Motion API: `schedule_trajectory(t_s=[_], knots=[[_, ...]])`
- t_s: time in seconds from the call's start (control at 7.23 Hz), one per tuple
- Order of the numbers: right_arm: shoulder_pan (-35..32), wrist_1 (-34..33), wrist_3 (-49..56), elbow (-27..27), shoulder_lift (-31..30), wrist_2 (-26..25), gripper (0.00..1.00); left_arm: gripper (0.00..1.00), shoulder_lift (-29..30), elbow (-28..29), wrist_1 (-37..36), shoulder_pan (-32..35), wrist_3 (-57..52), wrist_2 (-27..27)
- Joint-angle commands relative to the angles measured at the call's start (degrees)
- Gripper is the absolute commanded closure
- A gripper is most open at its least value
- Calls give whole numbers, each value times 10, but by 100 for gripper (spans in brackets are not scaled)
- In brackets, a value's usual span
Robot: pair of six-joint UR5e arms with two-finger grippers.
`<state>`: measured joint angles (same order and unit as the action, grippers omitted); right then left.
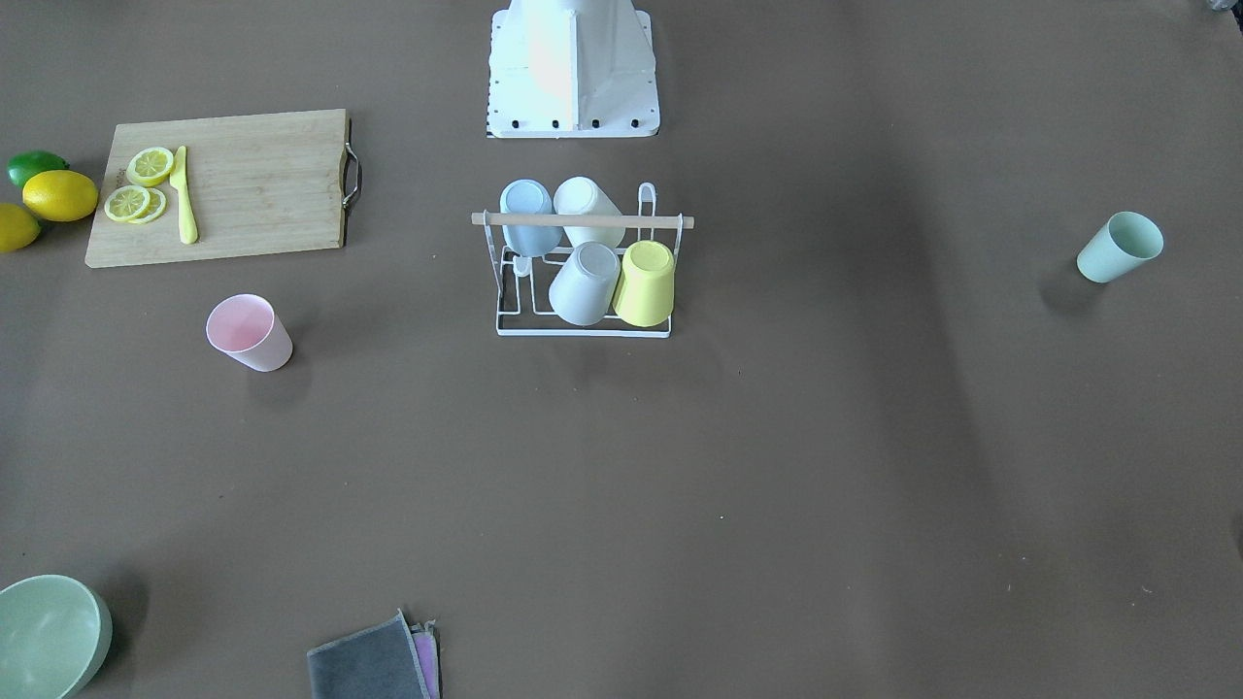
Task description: Place cup on cup holder
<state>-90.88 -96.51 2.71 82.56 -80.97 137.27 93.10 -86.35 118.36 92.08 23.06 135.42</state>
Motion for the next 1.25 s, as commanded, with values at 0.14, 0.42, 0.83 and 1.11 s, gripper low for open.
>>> schedule_trajectory(t_s=[0.14,0.42,0.83,1.11], knots=[[12,-3,-16,-2,1,-2,0,2,40,-5,-170,48,5,82],[21,-6,-16,-9,1,9,0,2,52,-19,-281,65,13,123],[10,-11,0,25,-5,34,0,2,64,-15,-371,95,52,190],[39,-4,1,8,12,43,0,2,83,-13,-463,105,52,213]])
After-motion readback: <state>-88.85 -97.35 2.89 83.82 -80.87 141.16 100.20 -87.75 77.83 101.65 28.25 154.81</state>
